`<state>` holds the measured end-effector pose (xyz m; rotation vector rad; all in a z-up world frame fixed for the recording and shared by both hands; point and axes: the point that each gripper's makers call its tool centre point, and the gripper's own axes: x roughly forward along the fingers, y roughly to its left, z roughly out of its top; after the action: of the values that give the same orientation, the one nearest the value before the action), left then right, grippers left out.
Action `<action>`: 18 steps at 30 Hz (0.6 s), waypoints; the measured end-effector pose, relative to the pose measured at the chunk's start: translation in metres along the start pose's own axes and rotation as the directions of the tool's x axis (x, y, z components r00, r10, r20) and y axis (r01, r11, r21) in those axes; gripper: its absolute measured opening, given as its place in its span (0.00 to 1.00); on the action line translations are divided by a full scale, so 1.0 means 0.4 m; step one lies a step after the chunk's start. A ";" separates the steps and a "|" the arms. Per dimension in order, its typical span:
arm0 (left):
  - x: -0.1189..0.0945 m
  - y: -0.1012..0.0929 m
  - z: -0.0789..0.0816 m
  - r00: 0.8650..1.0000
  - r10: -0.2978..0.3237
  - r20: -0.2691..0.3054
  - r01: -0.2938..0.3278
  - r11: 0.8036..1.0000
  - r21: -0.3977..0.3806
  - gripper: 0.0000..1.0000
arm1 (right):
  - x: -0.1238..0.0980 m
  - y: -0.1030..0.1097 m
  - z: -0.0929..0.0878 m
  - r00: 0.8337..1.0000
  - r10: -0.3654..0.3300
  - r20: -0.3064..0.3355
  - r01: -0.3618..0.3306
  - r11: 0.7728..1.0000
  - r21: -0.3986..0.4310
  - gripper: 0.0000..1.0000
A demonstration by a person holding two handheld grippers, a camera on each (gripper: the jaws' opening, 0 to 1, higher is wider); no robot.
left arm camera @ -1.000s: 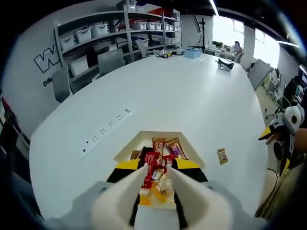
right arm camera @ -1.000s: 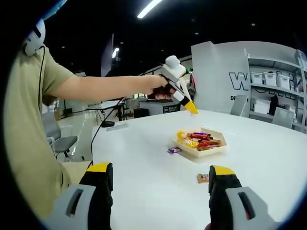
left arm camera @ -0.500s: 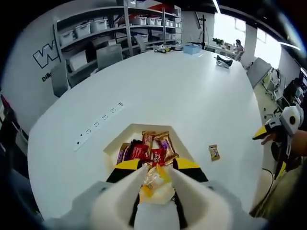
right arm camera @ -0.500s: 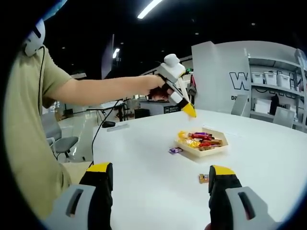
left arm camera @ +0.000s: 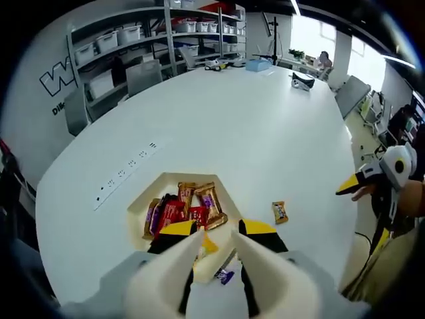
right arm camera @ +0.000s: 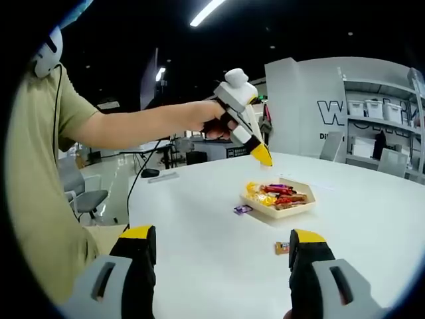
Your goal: Place the target food into the container with the food tongs after gripping and lifting it, then release it inside without dropping or visibly crushing the food.
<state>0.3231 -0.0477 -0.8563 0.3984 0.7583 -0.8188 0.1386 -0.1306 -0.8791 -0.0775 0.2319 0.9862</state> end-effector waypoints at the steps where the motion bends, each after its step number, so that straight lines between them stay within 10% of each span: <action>1: 0.001 -0.003 0.001 1.000 -0.002 0.000 0.002 1.000 0.000 0.24 | 0.000 0.000 0.000 1.000 0.000 0.000 0.000 1.000 0.000 0.81; 18: 0.046 -0.096 0.007 0.998 -0.059 -0.034 0.059 0.998 -0.004 0.24 | -0.009 -0.005 -0.001 1.000 -0.007 0.006 0.007 1.000 0.005 0.82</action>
<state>0.3031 -0.0829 -0.8693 0.3898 0.8060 -0.8679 0.1383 -0.1347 -0.8788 -0.0707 0.2283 0.9787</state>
